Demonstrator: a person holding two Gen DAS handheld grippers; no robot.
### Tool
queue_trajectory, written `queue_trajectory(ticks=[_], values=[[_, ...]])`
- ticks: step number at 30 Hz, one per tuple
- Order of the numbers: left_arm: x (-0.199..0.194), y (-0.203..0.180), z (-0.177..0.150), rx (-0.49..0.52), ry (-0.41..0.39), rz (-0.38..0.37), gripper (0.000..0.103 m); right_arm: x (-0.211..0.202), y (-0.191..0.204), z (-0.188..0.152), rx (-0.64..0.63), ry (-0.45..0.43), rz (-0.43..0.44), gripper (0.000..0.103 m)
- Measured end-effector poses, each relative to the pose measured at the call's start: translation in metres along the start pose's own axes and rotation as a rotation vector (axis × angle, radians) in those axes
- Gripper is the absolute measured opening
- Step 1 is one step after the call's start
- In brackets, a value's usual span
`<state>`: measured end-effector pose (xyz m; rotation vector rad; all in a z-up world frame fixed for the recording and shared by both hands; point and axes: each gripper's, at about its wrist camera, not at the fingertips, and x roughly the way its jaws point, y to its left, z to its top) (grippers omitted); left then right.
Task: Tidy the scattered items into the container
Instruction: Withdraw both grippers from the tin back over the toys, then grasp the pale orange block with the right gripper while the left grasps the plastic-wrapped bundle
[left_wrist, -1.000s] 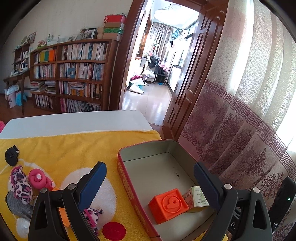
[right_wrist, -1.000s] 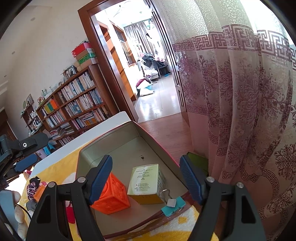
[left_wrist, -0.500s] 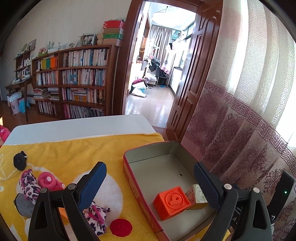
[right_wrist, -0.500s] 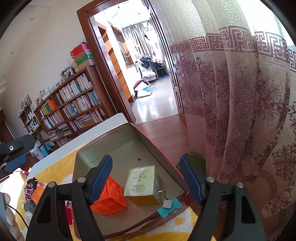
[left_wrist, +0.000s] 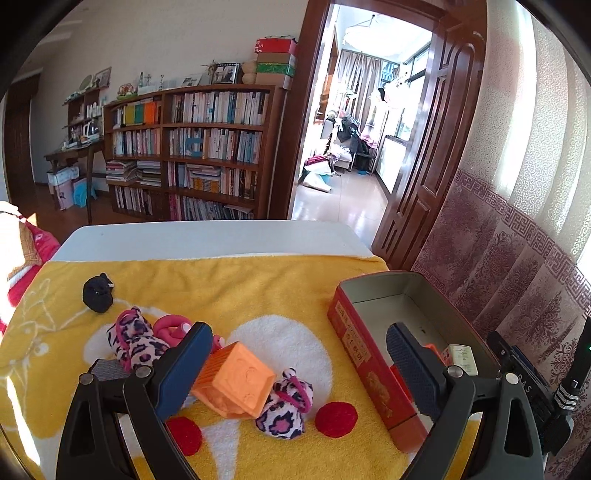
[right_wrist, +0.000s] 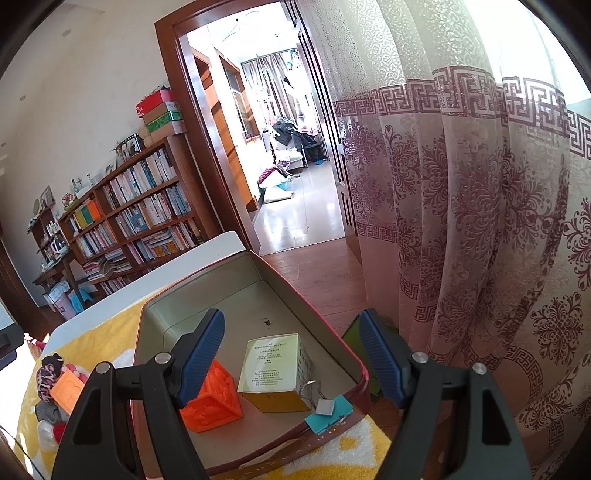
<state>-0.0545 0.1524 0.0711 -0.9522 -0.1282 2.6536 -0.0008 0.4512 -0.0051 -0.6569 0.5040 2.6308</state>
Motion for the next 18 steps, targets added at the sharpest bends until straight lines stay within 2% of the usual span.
queue_trajectory(ticks=[5, 9, 14, 18], values=[[-0.017, 0.070, -0.017, -0.126, 0.003, 0.068, 0.097, -0.001, 0.017, -0.002, -0.067, -0.009, -0.003, 0.079], [-0.029, 0.117, -0.032, -0.176, 0.006, 0.137, 0.097, -0.009, 0.039, -0.004, -0.120, -0.006, 0.046, 0.079], [-0.035, 0.160, -0.054, -0.232, 0.026, 0.192, 0.097, -0.031, 0.080, -0.010, -0.205, 0.044, 0.227, 0.079], [-0.031, 0.169, -0.066, -0.231, 0.058, 0.206, 0.097, -0.041, 0.124, -0.018, -0.324, 0.112, 0.389, 0.079]])
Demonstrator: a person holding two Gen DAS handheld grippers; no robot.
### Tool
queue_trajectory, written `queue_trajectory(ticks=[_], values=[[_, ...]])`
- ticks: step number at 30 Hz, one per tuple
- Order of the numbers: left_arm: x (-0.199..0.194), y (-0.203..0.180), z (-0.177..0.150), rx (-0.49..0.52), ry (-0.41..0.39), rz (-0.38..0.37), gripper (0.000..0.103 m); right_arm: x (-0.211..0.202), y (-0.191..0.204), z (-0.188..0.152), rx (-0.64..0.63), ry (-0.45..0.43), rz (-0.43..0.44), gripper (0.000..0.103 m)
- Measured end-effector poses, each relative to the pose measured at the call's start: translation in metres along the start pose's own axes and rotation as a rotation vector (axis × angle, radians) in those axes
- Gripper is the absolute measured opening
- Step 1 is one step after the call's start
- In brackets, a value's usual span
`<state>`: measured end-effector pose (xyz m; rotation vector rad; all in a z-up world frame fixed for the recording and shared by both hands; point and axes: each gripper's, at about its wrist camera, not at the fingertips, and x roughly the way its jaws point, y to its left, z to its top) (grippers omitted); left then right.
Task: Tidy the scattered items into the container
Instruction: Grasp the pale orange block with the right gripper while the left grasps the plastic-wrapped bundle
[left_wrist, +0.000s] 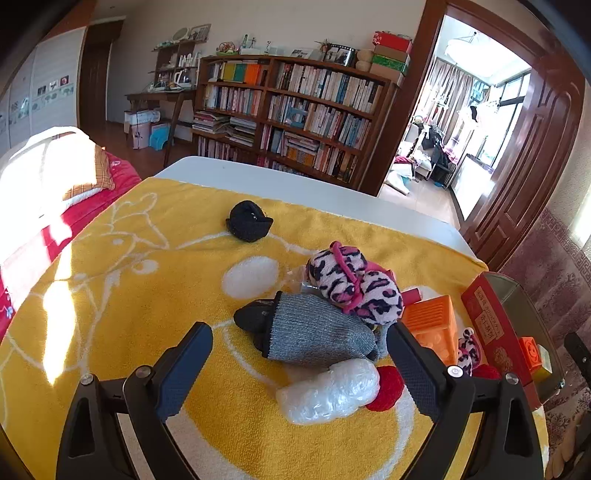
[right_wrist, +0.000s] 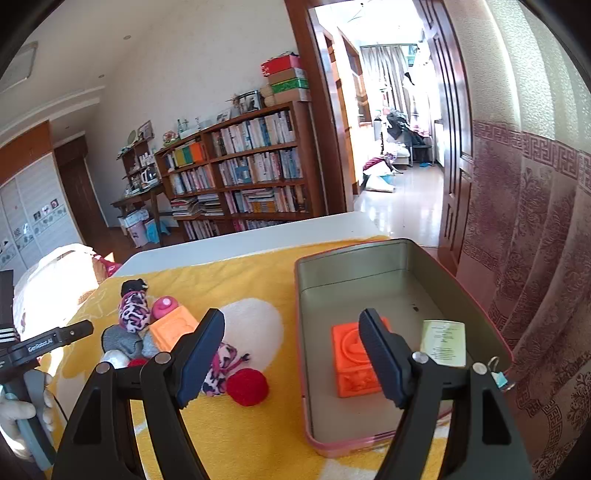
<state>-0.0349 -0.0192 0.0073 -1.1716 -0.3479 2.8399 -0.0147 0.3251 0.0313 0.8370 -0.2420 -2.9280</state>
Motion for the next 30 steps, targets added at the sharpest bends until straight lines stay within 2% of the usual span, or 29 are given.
queue_trajectory(ticks=[3, 7, 15, 21, 27, 29, 30], values=[[0.001, -0.002, -0.008, 0.025, 0.016, 0.001, 0.097, 0.008, 0.029, -0.003, -0.066, 0.041, 0.092, 0.079], [0.003, -0.008, -0.017, 0.055, 0.036, -0.019, 0.097, 0.023, 0.052, -0.012, -0.094, 0.093, 0.144, 0.079], [0.022, -0.019, -0.030, 0.135, 0.080, -0.035, 0.097, 0.038, 0.066, -0.021, -0.050, 0.147, 0.178, 0.079], [0.033, -0.020, -0.034, 0.129, 0.110, -0.064, 0.097, 0.045, 0.075, -0.021, -0.069, 0.170, 0.189, 0.079], [0.040, -0.019, -0.036, 0.106, 0.141, -0.120, 0.097, 0.058, 0.088, -0.015, -0.105, 0.205, 0.238, 0.079], [0.038, -0.023, -0.038, 0.126, 0.137, -0.129, 0.089, 0.066, 0.094, -0.013, -0.122, 0.224, 0.261, 0.079], [0.037, -0.025, -0.039, 0.135, 0.130, -0.135, 0.074, 0.071, 0.096, -0.013, -0.130, 0.233, 0.272, 0.079]])
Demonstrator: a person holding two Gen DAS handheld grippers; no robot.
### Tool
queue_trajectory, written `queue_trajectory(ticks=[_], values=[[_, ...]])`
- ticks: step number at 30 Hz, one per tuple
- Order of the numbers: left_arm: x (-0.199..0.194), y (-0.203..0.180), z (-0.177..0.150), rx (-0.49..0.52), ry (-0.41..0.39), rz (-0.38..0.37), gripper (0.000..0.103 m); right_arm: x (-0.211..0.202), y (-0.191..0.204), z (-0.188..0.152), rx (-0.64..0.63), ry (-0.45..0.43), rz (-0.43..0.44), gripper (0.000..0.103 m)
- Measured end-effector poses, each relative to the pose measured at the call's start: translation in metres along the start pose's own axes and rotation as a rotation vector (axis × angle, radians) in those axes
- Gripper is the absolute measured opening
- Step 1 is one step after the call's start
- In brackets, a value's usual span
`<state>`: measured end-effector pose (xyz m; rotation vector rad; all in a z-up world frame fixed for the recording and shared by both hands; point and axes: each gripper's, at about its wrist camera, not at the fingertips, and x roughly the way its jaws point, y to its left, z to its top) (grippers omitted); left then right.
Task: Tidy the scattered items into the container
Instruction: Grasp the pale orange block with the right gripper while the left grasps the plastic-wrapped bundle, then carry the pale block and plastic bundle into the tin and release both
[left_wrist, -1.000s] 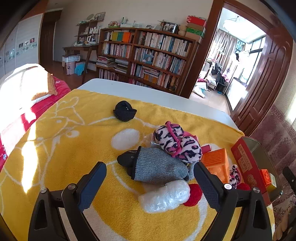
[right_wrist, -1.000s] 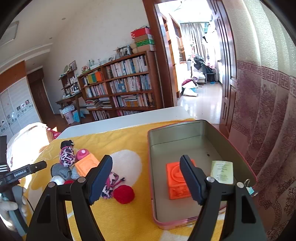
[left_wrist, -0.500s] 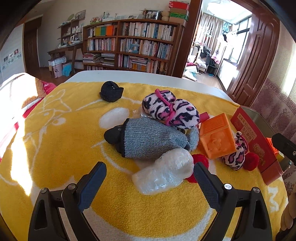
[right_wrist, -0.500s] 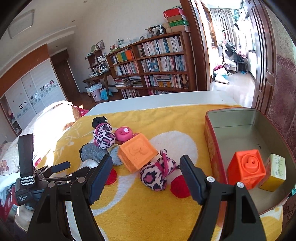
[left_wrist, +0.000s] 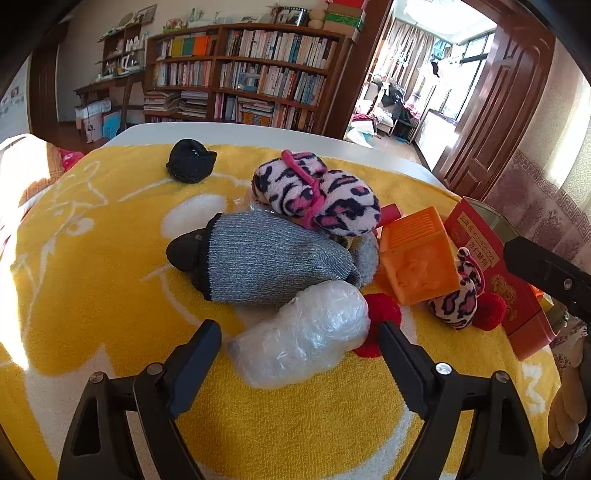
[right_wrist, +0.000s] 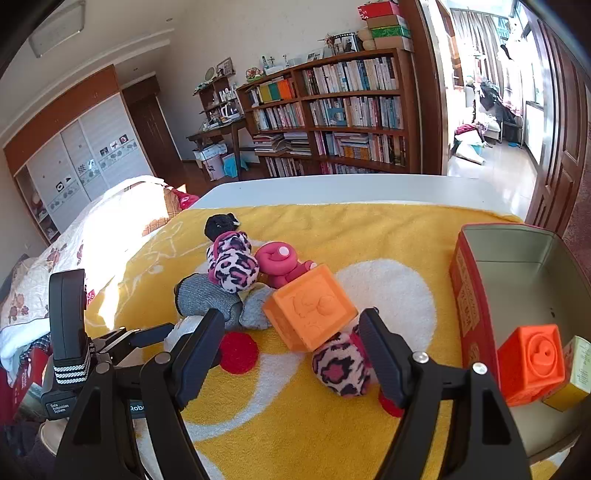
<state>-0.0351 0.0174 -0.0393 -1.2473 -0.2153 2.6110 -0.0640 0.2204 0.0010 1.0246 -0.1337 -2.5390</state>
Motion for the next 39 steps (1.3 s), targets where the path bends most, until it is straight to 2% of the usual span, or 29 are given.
queue_trajectory(ticks=[1, 4, 9, 16, 18, 22, 27, 33, 39], values=[[-0.001, -0.002, 0.000, 0.006, -0.007, -0.007, 0.066, 0.005, 0.000, 0.001, -0.007, 0.008, 0.003, 0.079], [-0.004, -0.002, 0.000, 0.012, -0.021, -0.015, 0.058, 0.020, -0.001, 0.003, -0.028, 0.035, -0.006, 0.079], [-0.009, 0.002, 0.001, 0.001, -0.039, -0.038, 0.055, 0.038, -0.013, 0.003, -0.015, 0.067, -0.018, 0.079], [-0.014, 0.005, 0.003, -0.016, -0.058, -0.055, 0.055, 0.061, -0.019, 0.010, -0.021, 0.107, -0.011, 0.079], [-0.014, 0.008, 0.003, -0.024, -0.061, -0.057, 0.055, 0.064, -0.017, 0.009, -0.031, 0.109, -0.006, 0.076], [-0.015, 0.011, 0.004, -0.041, -0.068, -0.063, 0.055, 0.059, -0.015, 0.005, -0.041, 0.085, -0.013, 0.073], [-0.020, 0.011, 0.004, -0.045, -0.088, -0.068, 0.055, 0.042, -0.021, 0.008, 0.040, 0.045, 0.030, 0.068], [-0.023, 0.014, 0.006, -0.073, -0.102, -0.075, 0.055, 0.012, -0.029, 0.019, 0.110, -0.028, 0.085, 0.068], [-0.030, 0.001, 0.010, -0.071, -0.107, -0.093, 0.055, -0.028, -0.050, 0.029, 0.174, -0.137, 0.069, 0.068]])
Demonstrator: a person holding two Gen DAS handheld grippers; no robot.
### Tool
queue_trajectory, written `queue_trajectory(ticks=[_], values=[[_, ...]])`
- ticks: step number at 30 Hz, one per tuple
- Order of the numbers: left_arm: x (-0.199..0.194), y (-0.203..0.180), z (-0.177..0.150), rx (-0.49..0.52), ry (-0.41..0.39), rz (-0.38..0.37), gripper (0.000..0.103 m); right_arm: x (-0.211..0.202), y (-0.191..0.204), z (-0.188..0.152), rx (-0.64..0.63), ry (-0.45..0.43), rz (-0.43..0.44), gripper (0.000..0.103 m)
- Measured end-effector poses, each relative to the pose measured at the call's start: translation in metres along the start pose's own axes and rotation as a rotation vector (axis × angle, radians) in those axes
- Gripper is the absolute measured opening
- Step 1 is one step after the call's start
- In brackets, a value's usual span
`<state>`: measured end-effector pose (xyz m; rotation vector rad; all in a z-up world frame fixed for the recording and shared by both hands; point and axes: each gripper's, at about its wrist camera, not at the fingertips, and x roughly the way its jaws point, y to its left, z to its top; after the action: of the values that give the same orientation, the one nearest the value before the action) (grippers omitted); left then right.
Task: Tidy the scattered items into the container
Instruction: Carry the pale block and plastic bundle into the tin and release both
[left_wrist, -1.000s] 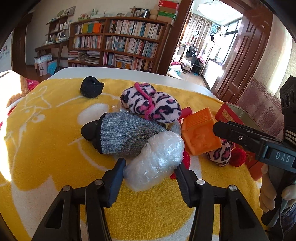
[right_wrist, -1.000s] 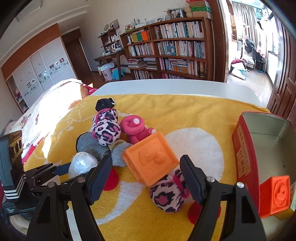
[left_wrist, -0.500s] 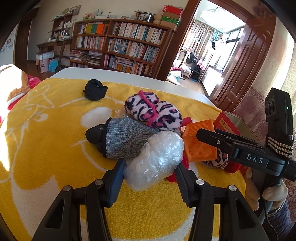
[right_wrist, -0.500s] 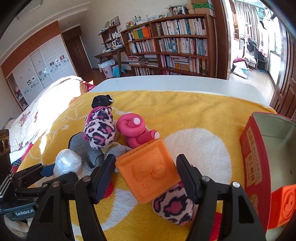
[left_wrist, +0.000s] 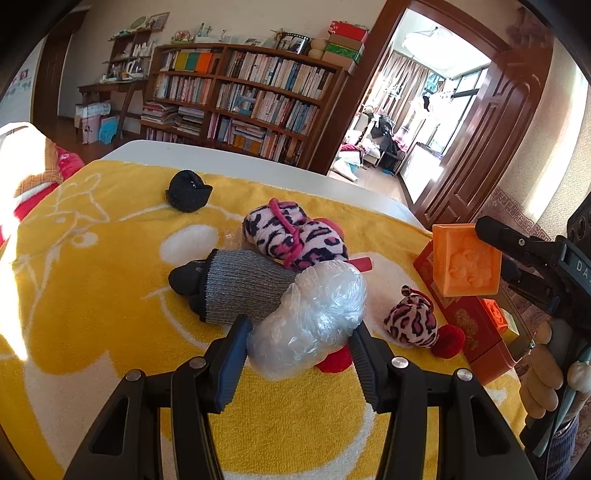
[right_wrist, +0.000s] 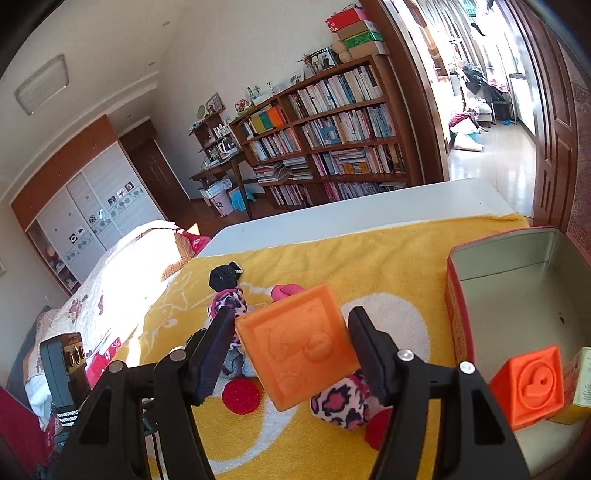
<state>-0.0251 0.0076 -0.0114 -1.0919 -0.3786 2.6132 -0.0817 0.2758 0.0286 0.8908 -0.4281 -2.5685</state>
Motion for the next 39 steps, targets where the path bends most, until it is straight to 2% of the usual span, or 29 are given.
queue_trajectory(ticks=[4, 10, 20, 28, 35, 39], values=[[-0.006, -0.024, 0.011, 0.029, -0.007, -0.045, 0.055, -0.030, -0.019, 0.013, 0.036, -0.085, -0.071, 0.068], [-0.009, -0.084, 0.035, 0.130, -0.030, -0.123, 0.055, -0.068, -0.054, 0.026, 0.099, -0.182, -0.194, 0.068], [0.024, -0.185, 0.065, 0.238, -0.030, -0.262, 0.055, -0.102, -0.108, 0.043, 0.196, -0.295, -0.377, 0.068], [0.075, -0.232, 0.076, 0.246, 0.030, -0.314, 0.055, -0.100, -0.145, 0.042, 0.262, -0.286, -0.447, 0.068], [0.121, -0.248, 0.070, 0.245, 0.101, -0.311, 0.055, -0.092, -0.169, 0.028, 0.340, -0.243, -0.471, 0.068], [0.134, -0.253, 0.066, 0.247, 0.121, -0.322, 0.055, -0.088, -0.176, 0.028, 0.349, -0.235, -0.483, 0.068]])
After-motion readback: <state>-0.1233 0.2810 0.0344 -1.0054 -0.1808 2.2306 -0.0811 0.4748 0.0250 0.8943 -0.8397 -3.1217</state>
